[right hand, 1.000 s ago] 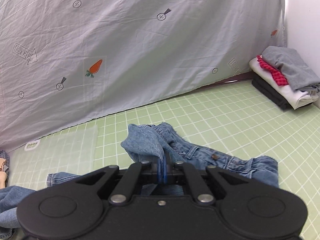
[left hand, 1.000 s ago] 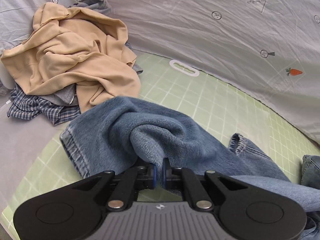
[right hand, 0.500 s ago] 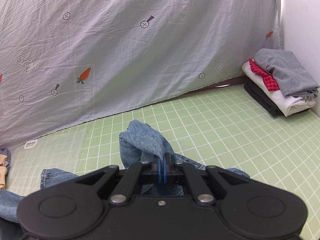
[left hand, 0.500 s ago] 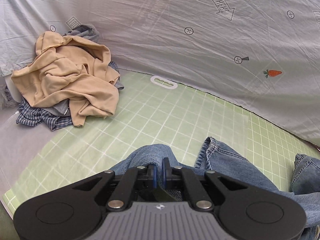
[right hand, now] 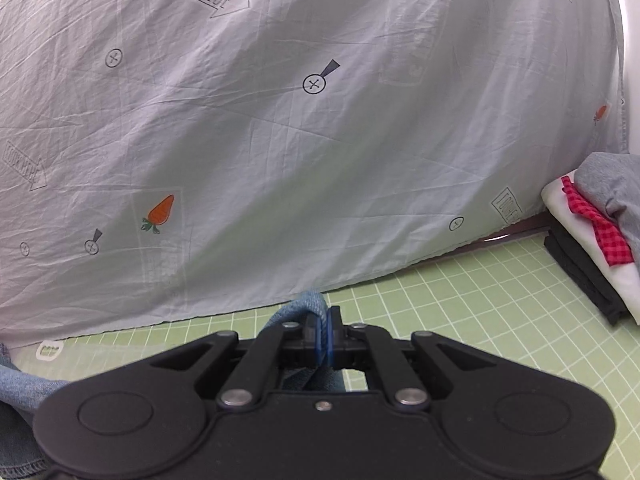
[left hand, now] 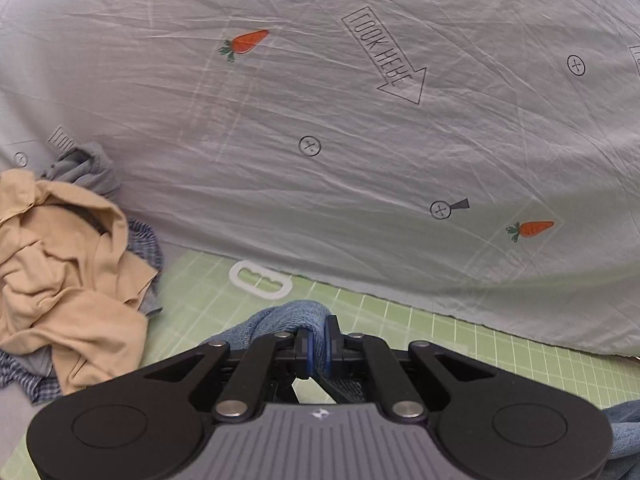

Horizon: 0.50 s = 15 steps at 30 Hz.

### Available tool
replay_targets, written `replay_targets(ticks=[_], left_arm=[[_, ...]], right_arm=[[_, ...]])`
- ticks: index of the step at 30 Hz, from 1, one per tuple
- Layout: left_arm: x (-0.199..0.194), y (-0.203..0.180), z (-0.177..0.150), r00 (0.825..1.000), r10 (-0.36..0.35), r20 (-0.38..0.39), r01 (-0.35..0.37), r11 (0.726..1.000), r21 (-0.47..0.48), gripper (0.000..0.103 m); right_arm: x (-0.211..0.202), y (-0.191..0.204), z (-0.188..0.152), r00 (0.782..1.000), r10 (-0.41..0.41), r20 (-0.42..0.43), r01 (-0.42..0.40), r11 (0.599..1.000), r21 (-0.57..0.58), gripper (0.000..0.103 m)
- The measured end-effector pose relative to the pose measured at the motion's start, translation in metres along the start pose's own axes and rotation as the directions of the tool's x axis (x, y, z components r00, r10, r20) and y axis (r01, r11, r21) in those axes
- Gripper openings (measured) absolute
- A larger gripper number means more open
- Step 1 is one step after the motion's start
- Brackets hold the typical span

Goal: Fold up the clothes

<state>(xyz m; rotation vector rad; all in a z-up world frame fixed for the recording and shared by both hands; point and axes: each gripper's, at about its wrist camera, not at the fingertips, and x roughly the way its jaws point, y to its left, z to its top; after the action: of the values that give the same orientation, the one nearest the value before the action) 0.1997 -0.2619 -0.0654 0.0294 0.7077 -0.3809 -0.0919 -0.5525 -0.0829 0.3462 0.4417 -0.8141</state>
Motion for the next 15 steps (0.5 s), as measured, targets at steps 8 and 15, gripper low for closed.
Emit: replay_targets(ticks=[8, 15], left_arm=[[0.091, -0.036, -0.012, 0.983, -0.016, -0.182, 0.026, 0.998, 0.053, 0.035], [0.058, -0.031, -0.080, 0.953, -0.017, -0.304, 0.043, 0.996, 0.080, 0.064]], right_arm=[[0.091, 0.006, -0.004, 0.988, -0.095, -0.125, 0.092, 0.995, -0.034, 0.021], [0.057, -0.018, -0.029, 0.982, -0.115, -0.151, 0.119, 0.993, 0.020, 0.039]])
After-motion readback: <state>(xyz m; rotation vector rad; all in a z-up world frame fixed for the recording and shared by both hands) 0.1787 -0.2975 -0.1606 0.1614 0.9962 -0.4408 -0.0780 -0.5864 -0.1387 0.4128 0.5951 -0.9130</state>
